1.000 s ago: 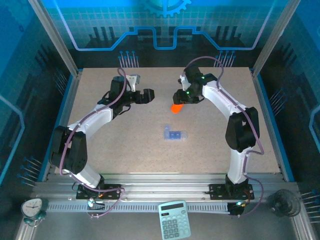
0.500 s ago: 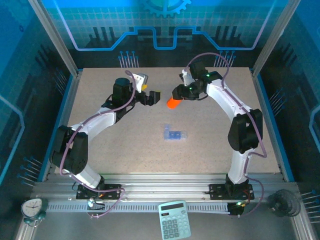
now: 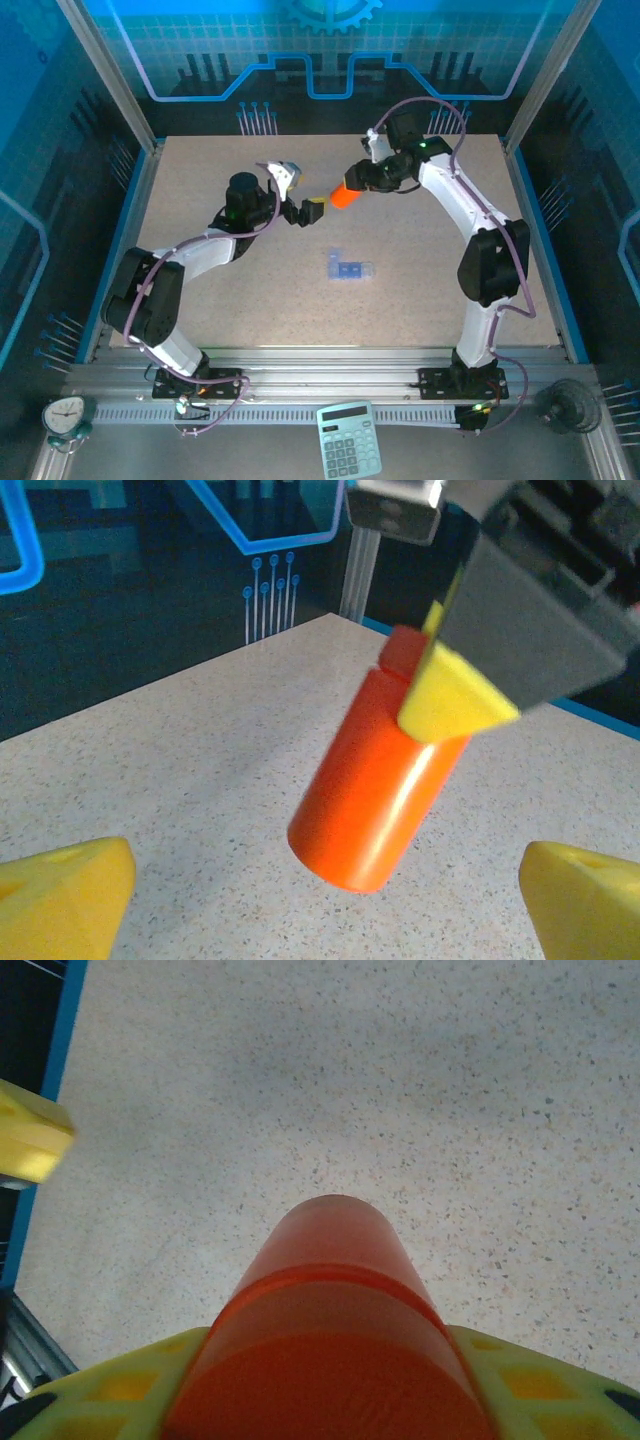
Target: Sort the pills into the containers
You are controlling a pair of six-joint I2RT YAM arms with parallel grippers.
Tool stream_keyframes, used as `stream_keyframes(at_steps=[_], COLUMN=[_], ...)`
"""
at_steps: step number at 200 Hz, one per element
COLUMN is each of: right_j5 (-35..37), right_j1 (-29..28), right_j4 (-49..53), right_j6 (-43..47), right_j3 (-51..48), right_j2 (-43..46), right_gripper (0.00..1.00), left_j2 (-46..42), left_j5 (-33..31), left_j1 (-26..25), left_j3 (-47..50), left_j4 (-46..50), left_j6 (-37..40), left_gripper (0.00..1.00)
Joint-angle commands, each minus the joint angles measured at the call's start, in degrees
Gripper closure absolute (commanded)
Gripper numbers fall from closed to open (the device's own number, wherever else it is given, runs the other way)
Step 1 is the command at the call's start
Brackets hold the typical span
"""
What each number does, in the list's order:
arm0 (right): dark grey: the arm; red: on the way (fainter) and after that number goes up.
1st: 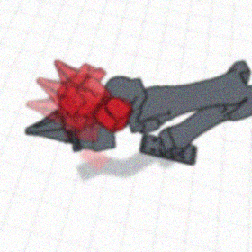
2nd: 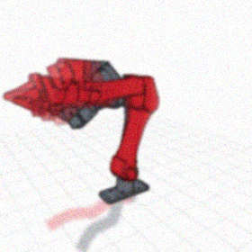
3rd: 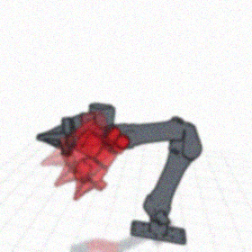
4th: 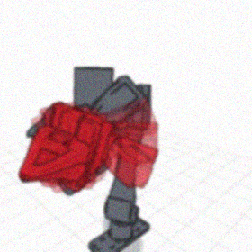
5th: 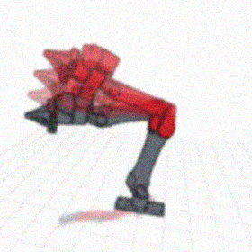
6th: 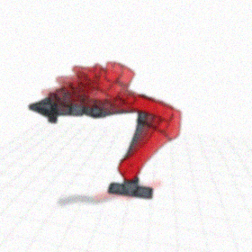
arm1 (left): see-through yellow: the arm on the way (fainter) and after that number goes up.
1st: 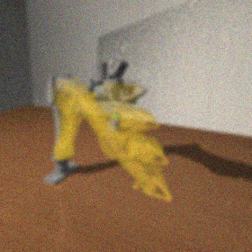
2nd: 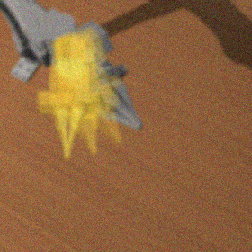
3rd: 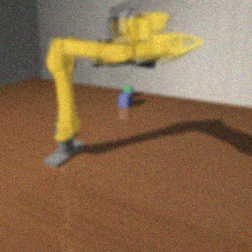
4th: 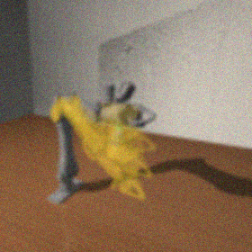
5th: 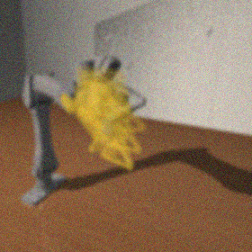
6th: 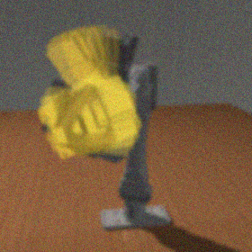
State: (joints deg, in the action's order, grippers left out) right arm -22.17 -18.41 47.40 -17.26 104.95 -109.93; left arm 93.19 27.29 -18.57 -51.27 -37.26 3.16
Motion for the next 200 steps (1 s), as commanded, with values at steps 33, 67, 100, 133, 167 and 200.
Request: stream_keyframes(at_steps=[33,67,100,133,167,200], right_j5=[-9.1,-9.41,-9.37,-9.64,-10.46,-11.31], right_j1=[1.66,1.36,0.78,-0.04,-1.37,-2.49], right_j4=[6.85,7.66,7.62,7.63,7.39,7.18], right_j6=[4.4,4.69,4.79,4.89,4.62,4.34], right_j3=[7.16,6.83,5.73,5.23,5.19,5.27], right_j2=[1.2,1.46,2.02,2.18,2.18,1.95], right_gripper=[0.57,0.57,0.57,0.57,0.57,0.57], left_j2=[3.97,4.9,4.9,4.93,5.47,5.95], left_j5=[4.29,2.89,1.82,2.06,2.41,2.61], left_j1=[-2.42,-4.02,-4.05,-4.08,-4.17,-4.2], left_j3=[-0.62,-2.08,-2.31,-2.95,-3.85,-4.37], left_j4=[-4.62,-2.66,-3.43,-2.57,-2.11,-2.27], left_j6=[7.31,10.74,11.04,11.2,10.73,9.9], left_gripper=[0.01,0.01,0.01,0.01,0.02,0.06])
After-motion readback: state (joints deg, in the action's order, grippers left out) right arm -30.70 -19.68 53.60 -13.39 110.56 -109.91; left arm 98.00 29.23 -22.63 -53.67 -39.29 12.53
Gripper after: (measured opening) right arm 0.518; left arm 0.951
